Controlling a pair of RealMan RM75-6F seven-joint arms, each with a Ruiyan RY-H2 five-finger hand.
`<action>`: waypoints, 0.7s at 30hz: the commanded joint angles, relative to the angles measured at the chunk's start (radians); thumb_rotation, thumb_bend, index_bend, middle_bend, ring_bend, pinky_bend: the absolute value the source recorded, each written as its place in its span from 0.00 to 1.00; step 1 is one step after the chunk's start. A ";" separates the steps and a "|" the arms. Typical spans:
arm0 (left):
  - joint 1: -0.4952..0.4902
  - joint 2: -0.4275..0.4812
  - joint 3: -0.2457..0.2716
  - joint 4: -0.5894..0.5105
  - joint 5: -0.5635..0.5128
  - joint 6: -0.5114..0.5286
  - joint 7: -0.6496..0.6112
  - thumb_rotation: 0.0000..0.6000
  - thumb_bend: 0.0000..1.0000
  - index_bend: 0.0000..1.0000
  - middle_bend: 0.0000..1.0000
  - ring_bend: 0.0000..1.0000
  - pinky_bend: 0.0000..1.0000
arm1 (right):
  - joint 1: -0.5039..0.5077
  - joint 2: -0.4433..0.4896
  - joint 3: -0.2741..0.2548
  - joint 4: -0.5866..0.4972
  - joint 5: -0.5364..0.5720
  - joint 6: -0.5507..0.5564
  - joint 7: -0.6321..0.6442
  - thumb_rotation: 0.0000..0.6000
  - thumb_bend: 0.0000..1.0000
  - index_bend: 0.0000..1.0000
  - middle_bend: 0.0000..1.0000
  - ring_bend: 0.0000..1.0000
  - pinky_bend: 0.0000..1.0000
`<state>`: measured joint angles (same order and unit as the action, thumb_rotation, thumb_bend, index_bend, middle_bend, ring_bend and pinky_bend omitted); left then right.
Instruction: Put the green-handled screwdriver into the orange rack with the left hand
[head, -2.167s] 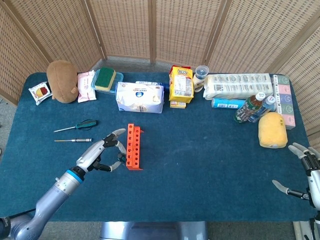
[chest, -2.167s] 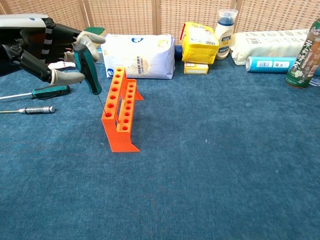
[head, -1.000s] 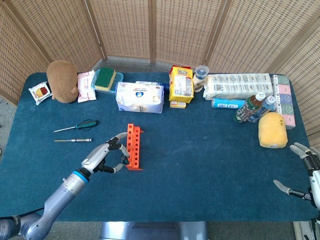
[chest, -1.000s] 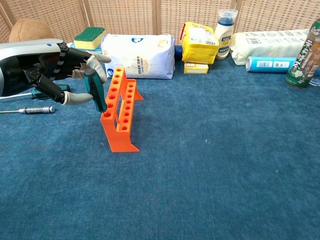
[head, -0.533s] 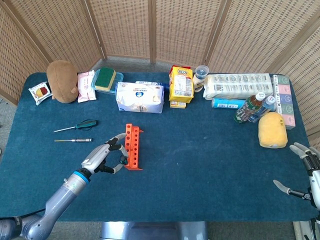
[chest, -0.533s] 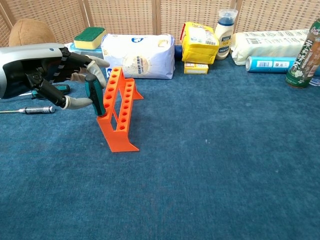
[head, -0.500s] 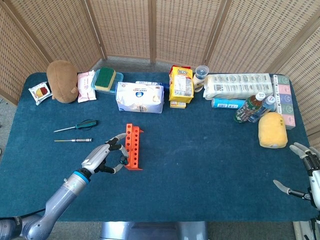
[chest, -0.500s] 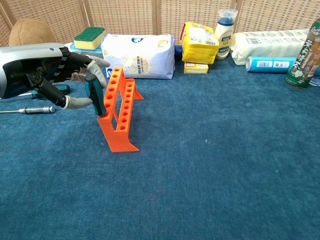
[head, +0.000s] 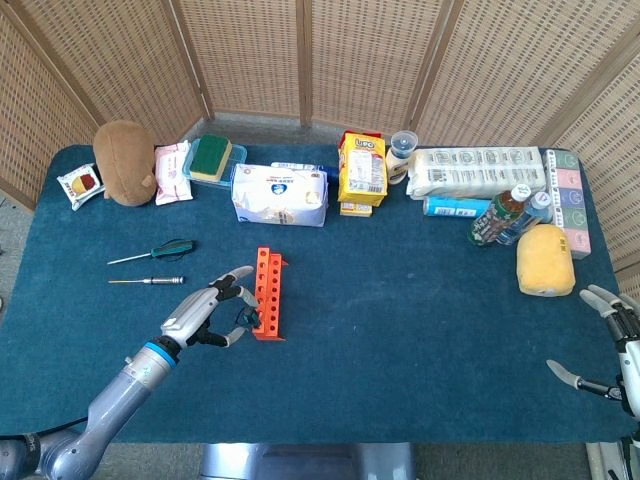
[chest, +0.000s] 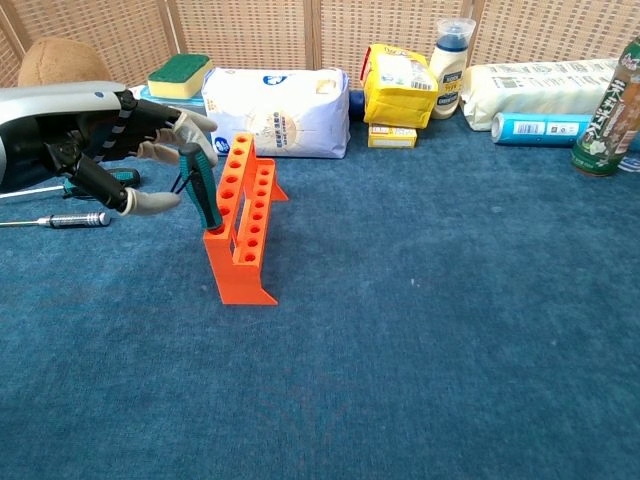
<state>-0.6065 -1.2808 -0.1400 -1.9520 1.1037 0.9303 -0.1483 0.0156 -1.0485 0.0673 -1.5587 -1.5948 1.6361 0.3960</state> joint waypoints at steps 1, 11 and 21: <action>-0.005 0.005 0.000 -0.007 -0.015 -0.007 0.014 1.00 0.33 0.31 0.00 0.00 0.09 | 0.000 0.000 0.000 0.000 0.000 0.000 0.001 0.77 0.04 0.14 0.13 0.14 0.06; 0.008 0.032 -0.012 -0.048 0.012 0.011 -0.004 1.00 0.23 0.16 0.00 0.00 0.09 | -0.001 0.002 0.001 0.000 0.001 0.001 0.004 0.77 0.04 0.14 0.13 0.14 0.06; 0.043 0.134 -0.033 -0.118 0.058 0.055 -0.041 1.00 0.21 0.16 0.00 0.00 0.09 | 0.000 -0.001 0.000 -0.002 -0.002 0.000 -0.005 0.77 0.04 0.14 0.13 0.14 0.06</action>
<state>-0.5720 -1.1626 -0.1675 -2.0581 1.1520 0.9776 -0.1767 0.0155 -1.0491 0.0669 -1.5606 -1.5966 1.6362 0.3908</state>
